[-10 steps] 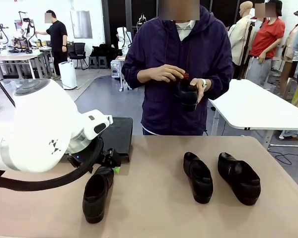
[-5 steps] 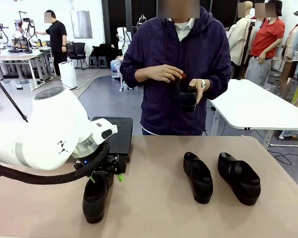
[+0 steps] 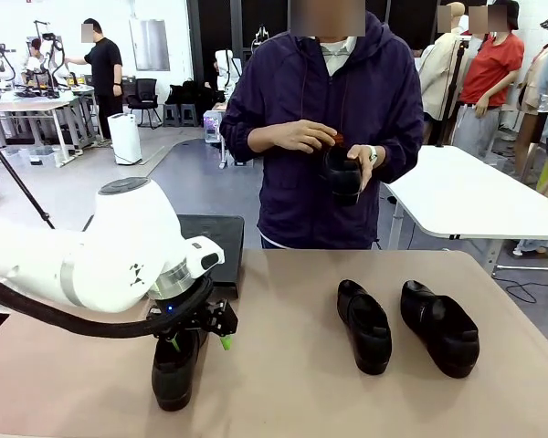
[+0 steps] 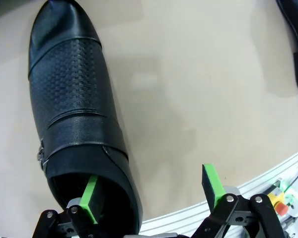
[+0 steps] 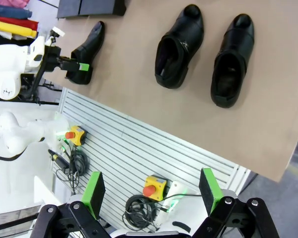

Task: Organize the shoes by placing them on the stand.
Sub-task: Place the Shoe from the middle of the table onto the Shoes Stand.

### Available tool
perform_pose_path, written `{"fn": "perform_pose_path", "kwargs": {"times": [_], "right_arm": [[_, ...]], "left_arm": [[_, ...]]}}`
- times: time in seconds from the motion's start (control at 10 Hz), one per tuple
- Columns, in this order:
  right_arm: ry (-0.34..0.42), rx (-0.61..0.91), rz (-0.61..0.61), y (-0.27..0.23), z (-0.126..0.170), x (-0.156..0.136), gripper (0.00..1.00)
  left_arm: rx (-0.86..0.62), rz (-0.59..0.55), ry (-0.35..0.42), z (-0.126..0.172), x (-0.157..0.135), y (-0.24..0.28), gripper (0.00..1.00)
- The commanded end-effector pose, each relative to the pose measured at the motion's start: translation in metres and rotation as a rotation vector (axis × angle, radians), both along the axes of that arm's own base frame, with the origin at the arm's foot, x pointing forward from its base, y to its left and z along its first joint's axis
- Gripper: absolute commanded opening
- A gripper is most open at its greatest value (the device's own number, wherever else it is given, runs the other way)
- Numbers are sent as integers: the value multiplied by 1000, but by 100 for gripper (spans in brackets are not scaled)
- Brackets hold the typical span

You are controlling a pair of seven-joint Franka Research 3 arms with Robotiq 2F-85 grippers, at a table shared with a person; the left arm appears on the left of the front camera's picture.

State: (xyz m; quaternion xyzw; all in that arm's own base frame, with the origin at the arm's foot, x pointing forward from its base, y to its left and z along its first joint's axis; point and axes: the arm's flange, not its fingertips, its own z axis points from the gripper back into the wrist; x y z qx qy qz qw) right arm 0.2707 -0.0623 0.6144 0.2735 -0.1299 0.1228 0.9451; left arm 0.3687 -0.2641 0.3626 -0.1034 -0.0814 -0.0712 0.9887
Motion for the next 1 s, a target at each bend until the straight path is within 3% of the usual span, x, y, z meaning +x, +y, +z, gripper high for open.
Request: {"fn": "perform_pose_path", "kwargs": {"times": [0.0,0.1,0.2,0.9], "right_arm": [[2,-8,8,-2,3,0,100],[2,-8,8,-2,3,0,100],[2,-8,8,-2,3,0,100],[2,-8,8,-2,3,0,100]], "left_arm": [[38,32,17,5,6,-5,77],[51,34,22,4,5,-6,19],[57,34,25,4,5,-6,0],[112,78,21,1,4,-5,0]]}}
